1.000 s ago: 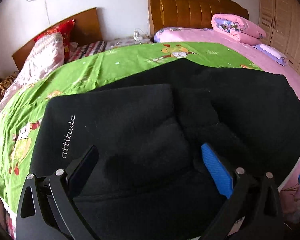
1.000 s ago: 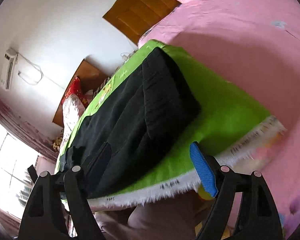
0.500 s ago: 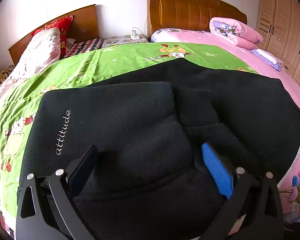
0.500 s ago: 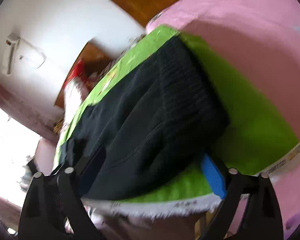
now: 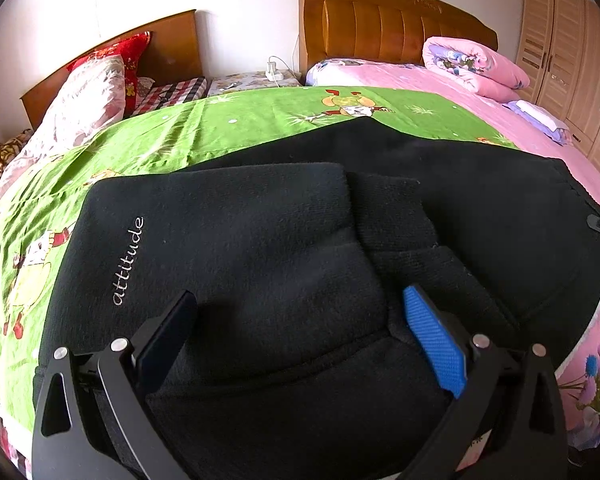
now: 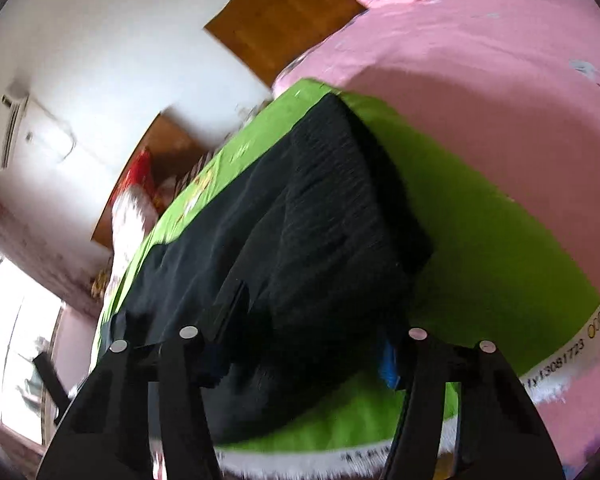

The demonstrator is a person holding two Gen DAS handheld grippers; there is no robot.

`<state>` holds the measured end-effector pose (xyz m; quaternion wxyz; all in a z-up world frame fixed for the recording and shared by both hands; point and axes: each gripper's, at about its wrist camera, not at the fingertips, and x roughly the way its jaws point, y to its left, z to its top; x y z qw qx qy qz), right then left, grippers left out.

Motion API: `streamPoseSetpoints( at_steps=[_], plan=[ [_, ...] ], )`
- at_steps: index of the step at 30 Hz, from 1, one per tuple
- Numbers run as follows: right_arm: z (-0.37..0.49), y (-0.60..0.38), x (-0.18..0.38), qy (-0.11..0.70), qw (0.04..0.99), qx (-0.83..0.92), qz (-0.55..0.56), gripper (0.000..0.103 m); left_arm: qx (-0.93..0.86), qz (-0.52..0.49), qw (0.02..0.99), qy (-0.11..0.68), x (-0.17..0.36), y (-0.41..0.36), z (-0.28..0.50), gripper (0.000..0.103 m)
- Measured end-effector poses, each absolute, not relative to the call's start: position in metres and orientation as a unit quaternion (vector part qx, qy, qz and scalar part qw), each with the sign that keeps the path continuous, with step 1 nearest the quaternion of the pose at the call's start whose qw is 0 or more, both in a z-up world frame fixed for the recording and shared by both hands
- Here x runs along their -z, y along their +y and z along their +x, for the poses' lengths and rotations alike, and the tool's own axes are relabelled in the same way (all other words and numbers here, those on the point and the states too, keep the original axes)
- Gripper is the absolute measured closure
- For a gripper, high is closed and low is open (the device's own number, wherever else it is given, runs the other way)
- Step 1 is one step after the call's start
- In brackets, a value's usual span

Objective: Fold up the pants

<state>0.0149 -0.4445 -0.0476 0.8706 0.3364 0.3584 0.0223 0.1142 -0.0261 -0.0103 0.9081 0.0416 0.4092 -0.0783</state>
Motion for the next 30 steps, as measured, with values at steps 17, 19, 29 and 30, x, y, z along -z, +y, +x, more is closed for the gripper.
streamPoseSetpoints(
  at_steps=[17, 19, 29, 30],
  plan=[
    [0.004, -0.423, 0.020, 0.236, 0.895, -0.057, 0.375, 0.068, 0.114, 0.052, 0.909, 0.397, -0.019, -0.035, 0.103, 0.002],
    [0.007, -0.409, -0.002, 0.220, 0.909, -0.066, 0.347, 0.069, 0.114, 0.088, 0.889, 0.435, 0.006, -0.050, 0.112, 0.001],
    [0.033, -0.212, -0.107, 0.183, 0.964, -0.178, 0.073, 0.069, 0.078, -0.043, 0.937, 0.339, -0.039, 0.054, 0.084, 0.002],
    [0.034, -0.183, -0.110, 0.184, 0.962, -0.198, 0.038, 0.069, 0.061, -0.063, 0.938, 0.336, -0.042, 0.073, 0.080, 0.002]
  ],
)
